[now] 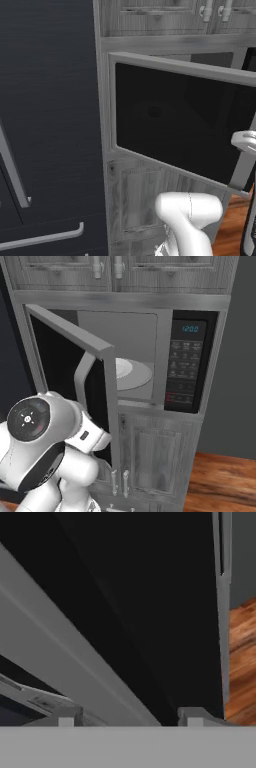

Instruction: Retrieve the reheated potato from the microwave, then place the potato, cheese, and condiment on the cutting board.

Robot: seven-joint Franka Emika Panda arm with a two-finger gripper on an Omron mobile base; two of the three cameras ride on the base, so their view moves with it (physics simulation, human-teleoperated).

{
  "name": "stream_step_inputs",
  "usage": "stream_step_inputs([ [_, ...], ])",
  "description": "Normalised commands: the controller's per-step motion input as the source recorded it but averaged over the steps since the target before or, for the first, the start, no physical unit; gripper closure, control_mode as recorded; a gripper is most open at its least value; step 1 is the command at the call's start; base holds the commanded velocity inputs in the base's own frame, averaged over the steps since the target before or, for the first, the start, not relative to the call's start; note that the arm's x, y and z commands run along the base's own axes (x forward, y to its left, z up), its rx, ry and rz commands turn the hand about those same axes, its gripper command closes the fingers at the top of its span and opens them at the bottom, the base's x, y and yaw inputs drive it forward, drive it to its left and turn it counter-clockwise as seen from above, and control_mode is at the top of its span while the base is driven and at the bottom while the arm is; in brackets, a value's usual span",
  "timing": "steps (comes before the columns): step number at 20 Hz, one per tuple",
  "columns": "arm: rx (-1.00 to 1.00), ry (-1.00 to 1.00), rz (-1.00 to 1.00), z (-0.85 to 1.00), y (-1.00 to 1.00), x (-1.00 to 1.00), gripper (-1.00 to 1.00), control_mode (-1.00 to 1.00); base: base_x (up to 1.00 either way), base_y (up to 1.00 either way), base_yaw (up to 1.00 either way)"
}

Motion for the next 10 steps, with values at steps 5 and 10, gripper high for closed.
stream_step_inputs([
  [5,0.08,-0.01,-0.02,0.01,-0.21,-0.52,-1.0,-1.0,0.0,0.0,0.0],
  [10,0.15,0.0,0.0,0.09,-0.38,-0.47,-1.0,-1.0,0.0,0.0,0.0],
])
